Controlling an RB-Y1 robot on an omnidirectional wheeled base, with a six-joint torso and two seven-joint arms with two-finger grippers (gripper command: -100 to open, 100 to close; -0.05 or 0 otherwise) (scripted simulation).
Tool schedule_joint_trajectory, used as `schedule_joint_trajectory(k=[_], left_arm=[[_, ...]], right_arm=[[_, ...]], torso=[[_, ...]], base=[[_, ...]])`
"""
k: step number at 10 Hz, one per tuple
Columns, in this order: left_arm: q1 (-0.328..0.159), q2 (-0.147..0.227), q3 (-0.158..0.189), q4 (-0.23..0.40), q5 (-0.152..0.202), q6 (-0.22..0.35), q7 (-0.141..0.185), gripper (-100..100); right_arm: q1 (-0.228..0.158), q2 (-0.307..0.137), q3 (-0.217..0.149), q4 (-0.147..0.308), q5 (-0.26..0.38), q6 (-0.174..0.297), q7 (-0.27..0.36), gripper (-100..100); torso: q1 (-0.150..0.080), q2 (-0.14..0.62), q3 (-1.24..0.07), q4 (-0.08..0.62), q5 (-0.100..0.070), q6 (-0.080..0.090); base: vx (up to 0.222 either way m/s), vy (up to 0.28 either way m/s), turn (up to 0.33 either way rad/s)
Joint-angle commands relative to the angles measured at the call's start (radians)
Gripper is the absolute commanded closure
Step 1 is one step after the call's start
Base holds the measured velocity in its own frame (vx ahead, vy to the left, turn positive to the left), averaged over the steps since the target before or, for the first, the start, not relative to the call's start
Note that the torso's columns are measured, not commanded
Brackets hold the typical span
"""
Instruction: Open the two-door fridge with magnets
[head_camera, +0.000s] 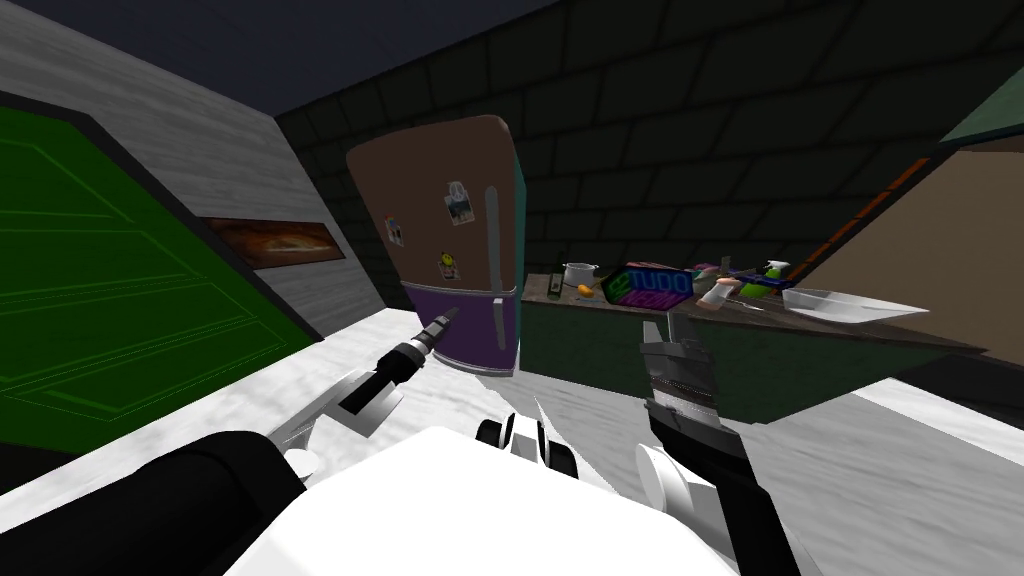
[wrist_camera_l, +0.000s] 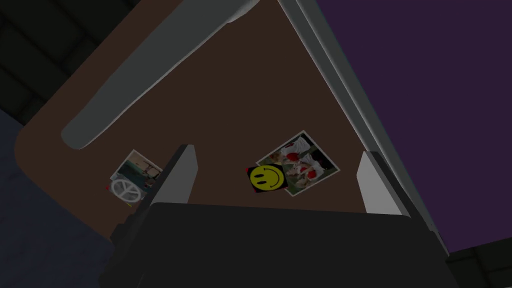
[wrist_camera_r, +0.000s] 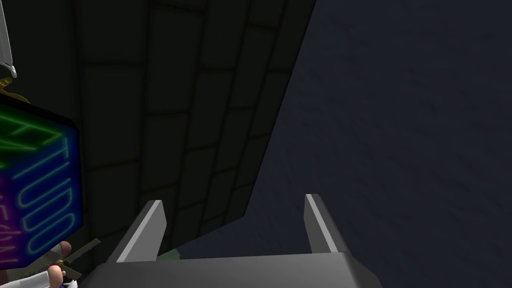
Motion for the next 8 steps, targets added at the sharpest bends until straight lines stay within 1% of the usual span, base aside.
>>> schedule_joint_trajectory(k=[1, 4, 8], left_arm=[[-0.011, 0.008, 0.02, 0.009, -0.004, 0.031, -0.008, -100], [-0.024, 0.019, 0.048, 0.019, -0.009, 0.072, -0.019, -100], [-0.04, 0.033, 0.084, 0.032, -0.016, 0.124, -0.033, -100]], right_arm=[[0.0, 0.0, 0.0, 0.0, 0.0, 0.0, 0.0, 0], [0.0, 0.0, 0.0, 0.0, 0.0, 0.0, 0.0, 0], [0.0, 0.0, 0.0, 0.0, 0.0, 0.0, 0.0, 0]], torso=[[0.004, 0.003, 0.002, 0.001, 0.001, 0.0], [0.001, 0.003, 0.002, 0.001, 0.0, 0.0], [0.0, 0.002, 0.001, 0.0, 0.0, 0.0]], base=[[0.211, -0.131, 0.001], [0.205, -0.14, 0.006], [0.208, -0.18, 0.006]])
